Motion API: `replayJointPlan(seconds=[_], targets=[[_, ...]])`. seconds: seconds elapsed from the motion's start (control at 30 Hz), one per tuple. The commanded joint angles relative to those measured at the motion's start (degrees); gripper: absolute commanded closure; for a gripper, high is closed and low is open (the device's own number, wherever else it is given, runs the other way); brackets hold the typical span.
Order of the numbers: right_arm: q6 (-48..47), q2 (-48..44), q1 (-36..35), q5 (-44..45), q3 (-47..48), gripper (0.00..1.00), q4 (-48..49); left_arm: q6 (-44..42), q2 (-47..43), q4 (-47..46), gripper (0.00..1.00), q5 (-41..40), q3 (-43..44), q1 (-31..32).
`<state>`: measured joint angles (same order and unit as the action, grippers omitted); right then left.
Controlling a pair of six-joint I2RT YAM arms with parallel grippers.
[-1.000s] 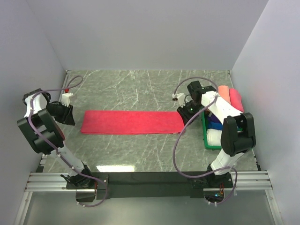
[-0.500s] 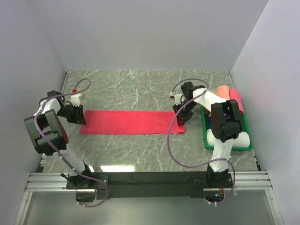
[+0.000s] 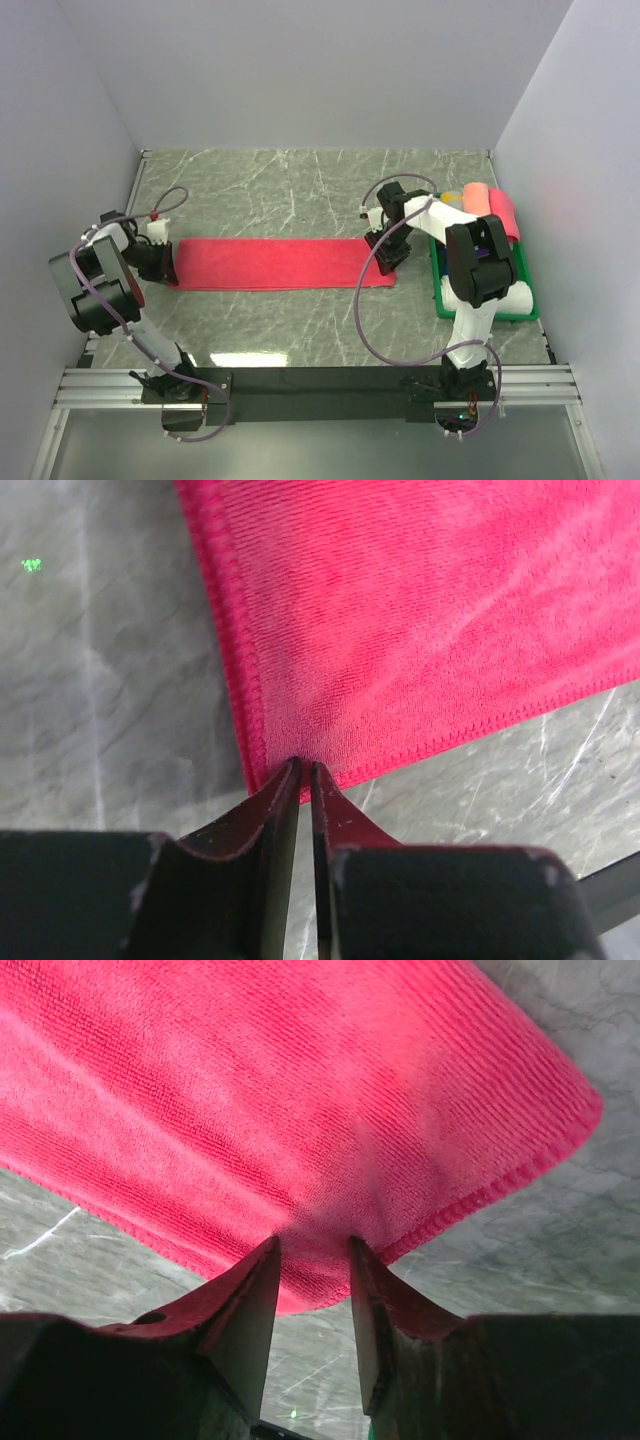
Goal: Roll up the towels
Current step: Fold the towel
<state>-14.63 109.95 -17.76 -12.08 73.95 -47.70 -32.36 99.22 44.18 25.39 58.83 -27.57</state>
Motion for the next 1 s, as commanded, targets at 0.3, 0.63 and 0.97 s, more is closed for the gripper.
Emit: replayJointPlan(seconds=[0.3, 0.63, 0.97], targets=[[8.5, -5.7, 2.3, -1.5, 5.5, 0.56, -0.6, -1.0, -6.6, 7.6, 0.68, 7.6, 5.7, -1.4], [13.4, -4.1, 2.4, 3.0, 1.0, 0.51, 2.0, 2.6, -10.2, 6.0, 0.56, 9.0, 5.9, -1.4], [14.5, 4.9, 1.1, 0.7, 4.5, 0.55, 2.4, 3.6, -12.6, 5.7, 0.55, 7.5, 5.9, -1.3]])
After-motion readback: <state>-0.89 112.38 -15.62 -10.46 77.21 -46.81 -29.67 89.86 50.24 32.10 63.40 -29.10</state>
